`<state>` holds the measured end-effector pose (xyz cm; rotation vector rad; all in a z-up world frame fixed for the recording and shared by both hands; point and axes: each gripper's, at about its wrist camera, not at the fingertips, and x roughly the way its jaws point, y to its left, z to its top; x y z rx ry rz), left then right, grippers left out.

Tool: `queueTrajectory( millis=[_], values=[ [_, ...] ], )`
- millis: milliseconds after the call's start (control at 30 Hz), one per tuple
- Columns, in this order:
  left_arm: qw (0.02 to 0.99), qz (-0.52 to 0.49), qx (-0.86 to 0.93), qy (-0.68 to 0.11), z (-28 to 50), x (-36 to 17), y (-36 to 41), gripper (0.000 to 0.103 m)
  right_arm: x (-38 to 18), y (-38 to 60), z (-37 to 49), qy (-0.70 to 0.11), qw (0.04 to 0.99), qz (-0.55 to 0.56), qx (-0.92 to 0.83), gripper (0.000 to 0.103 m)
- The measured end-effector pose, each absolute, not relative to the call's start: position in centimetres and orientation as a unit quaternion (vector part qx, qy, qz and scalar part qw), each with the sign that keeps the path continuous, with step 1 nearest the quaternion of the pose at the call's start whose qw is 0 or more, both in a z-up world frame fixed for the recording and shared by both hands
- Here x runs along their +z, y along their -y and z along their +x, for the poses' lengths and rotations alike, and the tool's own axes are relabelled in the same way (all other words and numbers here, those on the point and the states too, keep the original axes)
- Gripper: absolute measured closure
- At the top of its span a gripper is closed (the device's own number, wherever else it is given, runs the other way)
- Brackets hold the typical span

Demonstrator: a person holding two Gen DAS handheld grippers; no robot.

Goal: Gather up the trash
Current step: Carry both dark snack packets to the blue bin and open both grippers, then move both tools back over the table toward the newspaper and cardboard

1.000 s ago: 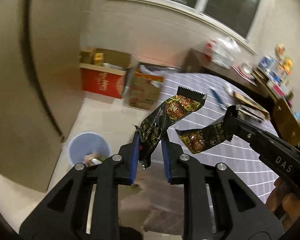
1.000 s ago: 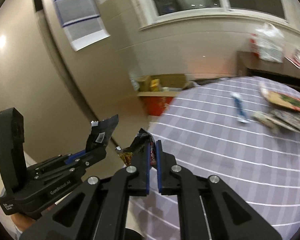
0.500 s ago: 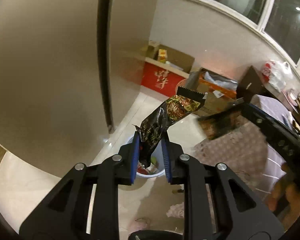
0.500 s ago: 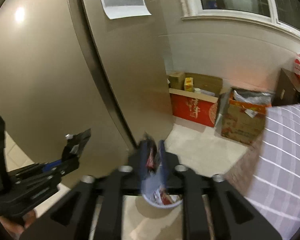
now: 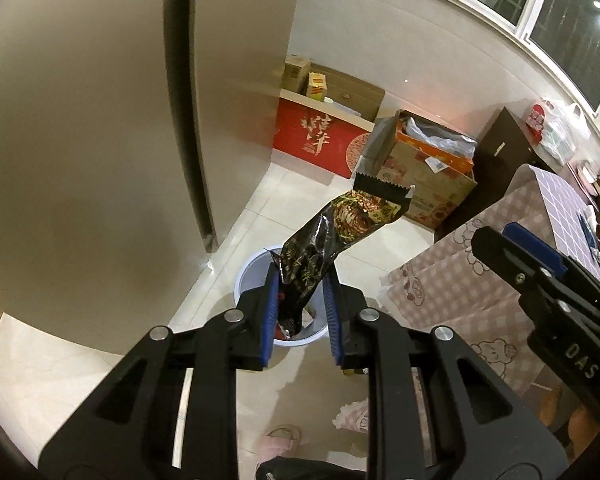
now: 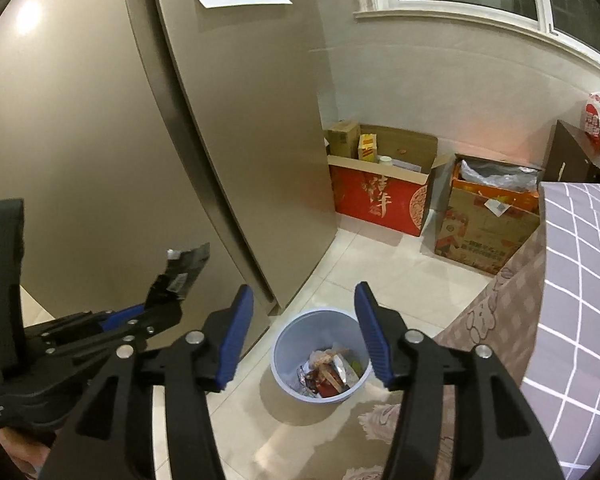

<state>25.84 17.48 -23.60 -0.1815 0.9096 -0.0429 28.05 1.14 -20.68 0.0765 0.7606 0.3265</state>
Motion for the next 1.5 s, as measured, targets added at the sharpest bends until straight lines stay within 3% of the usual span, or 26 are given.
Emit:
queueTrajectory(
  millis=[267,567,600,700,1033,1500],
  values=[
    [0.893,-0.083,-0.031,-0.441,27.1,-23.7,-16.1,0.081,-20.0,0.6,27.1,-0.352,0.924,0.048,0.142,0.039],
    [0.893,-0.094,-0.027,-0.439,30.2,-23.3,-14.9,0.079,-19.6,3.2,26.9,-0.334,0.930,0.077,0.133,0.037],
    [0.894,-0.095,-0.021,-0.438,30.6,-23.2,-14.8,0.076,-19.7,3.4,26.9,-0.333,0.931,0.078,0.129,0.037],
    [0.894,-0.105,-0.002,-0.436,30.8,-23.0,-14.9,0.019,-20.1,4.0,27.3,-0.335,0.931,0.085,0.122,0.037],
    [0.910,-0.066,0.006,-0.410,27.4,-20.6,-13.8,0.019,-19.9,4.5,26.9,-0.339,0.928,0.093,0.124,0.037],
    [0.931,-0.052,0.006,-0.360,20.9,-14.4,-12.9,0.019,-14.0,7.4,20.8,-0.296,0.943,0.100,0.119,0.035]
  ],
)
